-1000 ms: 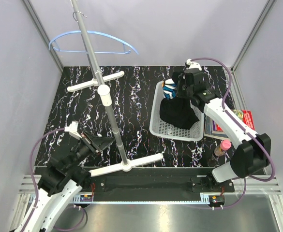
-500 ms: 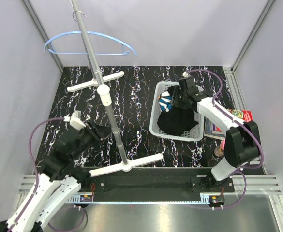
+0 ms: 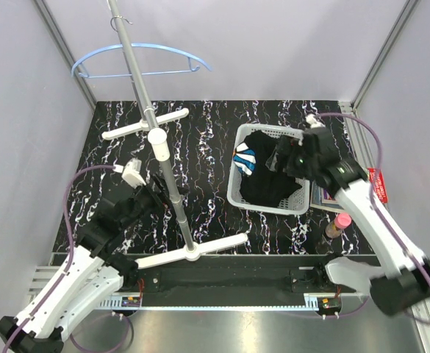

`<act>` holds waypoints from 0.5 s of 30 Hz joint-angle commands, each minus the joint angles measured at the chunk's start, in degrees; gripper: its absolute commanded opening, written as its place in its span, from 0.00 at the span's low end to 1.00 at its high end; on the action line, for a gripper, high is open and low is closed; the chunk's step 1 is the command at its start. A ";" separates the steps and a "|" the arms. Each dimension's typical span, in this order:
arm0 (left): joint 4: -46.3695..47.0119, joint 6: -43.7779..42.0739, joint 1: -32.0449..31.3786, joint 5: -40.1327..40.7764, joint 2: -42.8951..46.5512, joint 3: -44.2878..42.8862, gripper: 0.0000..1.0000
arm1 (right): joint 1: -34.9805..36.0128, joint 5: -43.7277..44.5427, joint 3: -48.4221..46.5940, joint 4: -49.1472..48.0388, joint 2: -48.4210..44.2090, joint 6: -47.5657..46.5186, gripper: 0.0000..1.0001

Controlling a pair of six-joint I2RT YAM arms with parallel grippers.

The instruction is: Remove the t-shirt from the hanger

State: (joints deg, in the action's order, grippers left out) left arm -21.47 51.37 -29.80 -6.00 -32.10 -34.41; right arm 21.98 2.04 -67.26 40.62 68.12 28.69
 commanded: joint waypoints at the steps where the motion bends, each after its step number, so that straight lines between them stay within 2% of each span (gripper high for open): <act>1: 5.83 -2.77 -0.17 -9.02 -0.95 2.15 0.91 | 0.35 -14.31 8.27 0.80 -12.44 6.01 1.00; 3: 6.00 -2.42 -0.17 -9.99 1.41 4.00 0.94 | 0.43 -23.09 15.53 -2.98 -17.38 8.13 1.00; 6: 6.09 -0.14 -0.17 -9.73 7.47 8.02 0.97 | 0.43 -25.68 24.59 -10.54 -28.62 12.26 1.00; 10: 7.41 4.25 -0.17 -9.47 16.35 13.75 0.98 | 0.43 -23.76 31.84 -18.55 -44.25 18.14 1.00; 15: 7.41 6.28 -0.17 -10.70 20.58 15.95 0.99 | 0.44 -23.48 35.35 -18.74 -51.76 20.09 1.00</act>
State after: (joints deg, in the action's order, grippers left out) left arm -17.80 55.31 -29.80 -13.56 -13.10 -19.31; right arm 22.13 -19.46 -33.45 28.56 19.88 44.99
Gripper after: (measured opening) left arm 0.984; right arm 0.994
